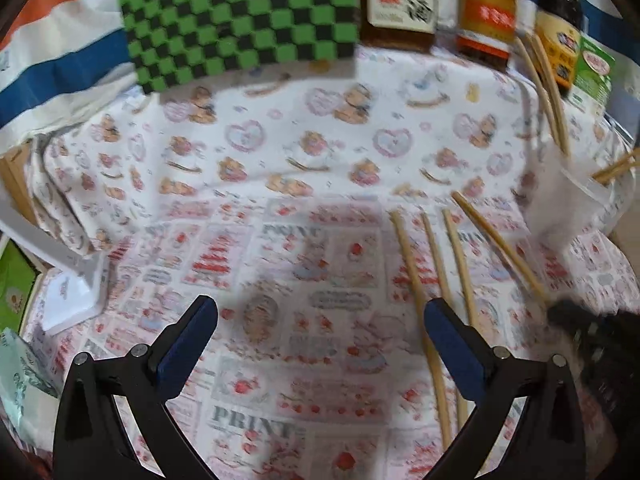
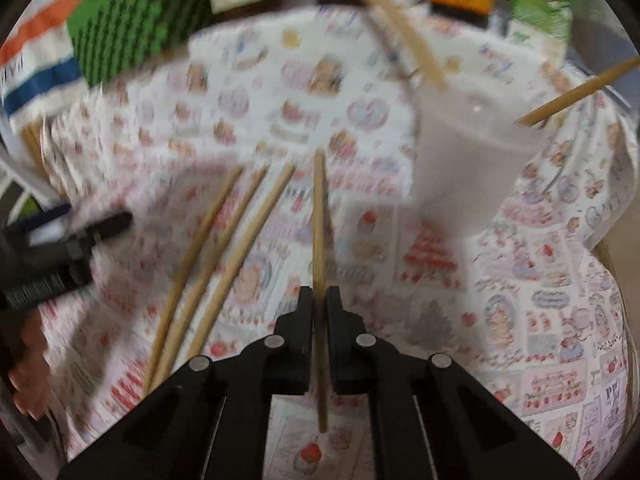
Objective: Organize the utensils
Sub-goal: 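Grasp a chopstick with the right tool while the left tool grasps another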
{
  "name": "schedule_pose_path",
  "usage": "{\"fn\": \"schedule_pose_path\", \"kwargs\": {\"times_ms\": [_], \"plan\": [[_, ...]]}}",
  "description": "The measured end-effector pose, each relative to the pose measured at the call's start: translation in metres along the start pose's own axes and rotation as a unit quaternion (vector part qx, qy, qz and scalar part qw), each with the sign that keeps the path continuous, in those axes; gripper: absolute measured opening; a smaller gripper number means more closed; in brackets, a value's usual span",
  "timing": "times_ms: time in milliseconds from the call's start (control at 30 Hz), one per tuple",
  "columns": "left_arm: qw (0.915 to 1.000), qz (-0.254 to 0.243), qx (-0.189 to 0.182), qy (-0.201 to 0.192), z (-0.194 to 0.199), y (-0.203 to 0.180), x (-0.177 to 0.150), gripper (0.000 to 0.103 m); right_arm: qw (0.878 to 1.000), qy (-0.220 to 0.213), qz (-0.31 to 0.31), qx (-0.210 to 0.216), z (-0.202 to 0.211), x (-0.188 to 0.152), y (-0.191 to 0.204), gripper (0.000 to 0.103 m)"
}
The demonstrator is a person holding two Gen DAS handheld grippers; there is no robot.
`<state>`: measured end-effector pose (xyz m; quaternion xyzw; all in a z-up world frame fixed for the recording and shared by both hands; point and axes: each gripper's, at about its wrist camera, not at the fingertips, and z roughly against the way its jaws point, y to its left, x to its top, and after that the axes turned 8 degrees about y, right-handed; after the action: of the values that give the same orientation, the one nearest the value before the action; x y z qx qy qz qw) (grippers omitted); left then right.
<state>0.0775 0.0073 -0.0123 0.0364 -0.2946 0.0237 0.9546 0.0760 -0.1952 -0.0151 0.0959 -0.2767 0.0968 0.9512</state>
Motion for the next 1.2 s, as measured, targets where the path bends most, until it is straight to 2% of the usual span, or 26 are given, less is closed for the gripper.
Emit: {"fn": "schedule_pose_path", "kwargs": {"times_ms": [33,67,133,200,233,333,400,467,500,800,967,1133,1200], "plan": [[0.9998,-0.007,-0.014,0.009,-0.001,-0.003,-0.002,0.084,1.0,-0.025,-0.008,0.004,0.01,0.001,-0.002,0.006],[0.9992,-0.012,-0.031,0.024,-0.002,-0.007,-0.004,0.062,0.999,-0.05,-0.01,0.0,0.019,0.001,-0.003,0.006],[0.9956,-0.014,-0.072,0.058,-0.007,-0.012,-0.008,0.042,0.996,-0.09,-0.011,-0.014,0.032,0.002,-0.004,0.006],[0.9911,-0.017,-0.109,0.075,-0.009,-0.02,-0.014,0.037,0.991,-0.129,-0.017,-0.019,0.046,0.001,-0.005,0.006],[0.9902,-0.023,-0.116,0.075,-0.007,-0.025,-0.017,0.035,0.989,-0.144,-0.02,-0.017,0.052,0.0,-0.006,0.006],[0.9899,-0.046,-0.114,0.07,-0.001,-0.037,-0.021,0.034,0.983,-0.179,-0.025,-0.015,0.063,-0.002,-0.008,0.006],[0.9898,-0.052,-0.105,0.081,-0.003,-0.042,-0.023,0.031,0.98,-0.195,-0.02,-0.016,0.067,-0.003,-0.006,0.006],[0.9891,-0.057,-0.094,0.097,-0.008,-0.045,-0.024,0.014,0.978,-0.205,-0.017,-0.023,0.071,-0.003,-0.004,0.006],[0.9881,-0.058,-0.095,0.106,-0.012,-0.044,-0.024,0.011,0.978,-0.207,-0.015,-0.025,0.072,-0.003,-0.003,0.006],[0.9832,-0.065,-0.119,0.123,-0.015,-0.047,-0.03,0.009,0.977,-0.211,-0.021,-0.024,0.073,-0.004,-0.006,0.006],[0.9846,-0.08,-0.092,0.125,-0.016,-0.057,-0.033,0.01,0.977,-0.212,-0.023,-0.024,0.073,-0.004,-0.006,0.006],[0.9835,-0.059,-0.109,0.131,-0.017,-0.052,-0.027,0.006,0.976,-0.214,-0.023,-0.024,0.073,-0.005,-0.005,0.006],[0.9862,-0.045,-0.122,0.102,-0.008,-0.047,-0.022,0.005,0.975,-0.22,-0.027,-0.021,0.075,-0.005,-0.007,0.006]]}}
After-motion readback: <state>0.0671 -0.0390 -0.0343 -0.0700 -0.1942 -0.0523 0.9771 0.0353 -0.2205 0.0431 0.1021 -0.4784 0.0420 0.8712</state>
